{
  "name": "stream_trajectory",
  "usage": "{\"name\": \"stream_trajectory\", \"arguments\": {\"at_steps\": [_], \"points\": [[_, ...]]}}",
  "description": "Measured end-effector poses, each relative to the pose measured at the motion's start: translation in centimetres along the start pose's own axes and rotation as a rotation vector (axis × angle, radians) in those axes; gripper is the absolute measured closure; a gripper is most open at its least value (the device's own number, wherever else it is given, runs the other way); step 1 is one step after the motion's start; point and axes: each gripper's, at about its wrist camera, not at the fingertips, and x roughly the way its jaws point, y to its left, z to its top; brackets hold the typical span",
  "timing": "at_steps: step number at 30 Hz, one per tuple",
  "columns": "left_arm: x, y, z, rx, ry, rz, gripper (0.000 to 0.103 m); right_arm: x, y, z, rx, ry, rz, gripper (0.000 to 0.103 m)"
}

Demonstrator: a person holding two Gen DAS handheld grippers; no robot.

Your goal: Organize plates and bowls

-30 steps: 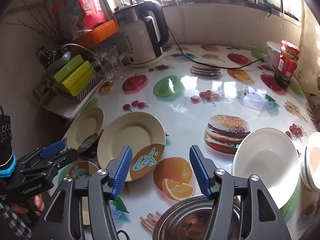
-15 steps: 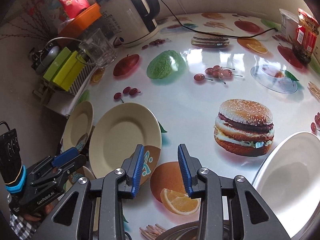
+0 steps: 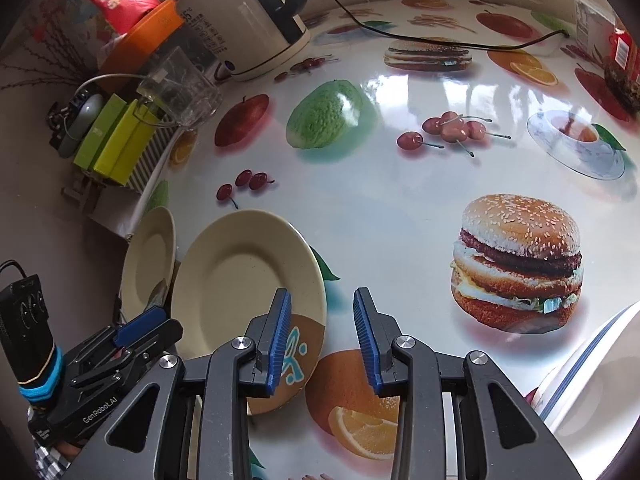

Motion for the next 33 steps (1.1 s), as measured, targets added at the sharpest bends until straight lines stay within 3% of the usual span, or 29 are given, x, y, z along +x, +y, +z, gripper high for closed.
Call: {"name": "stream_trajectory", "arguments": {"at_steps": [11, 15, 21, 33], "points": [[0.4, -0.5, 0.6, -0.001, 0.003, -0.03, 0.06, 0.9, -0.1, 0.2, 0.012, 0.024, 0.026, 0.071], [0.8, -0.2, 0.7, -0.019, 0.011, -0.041, 0.06, 0.9, -0.1, 0.2, 0.013, 0.023, 0.022, 0.079], [0.9, 0.2, 0.9, -0.035, 0.01, -0.038, 0.071, 1.1, -0.2, 0.3, 0.016, 0.025, 0.031, 0.084], [1.4, 0.2, 1.0, -0.039, 0.021, -0.04, 0.072, 1.4, -0.3, 0.2, 0.031, 0.028, 0.039, 0.086]]}}
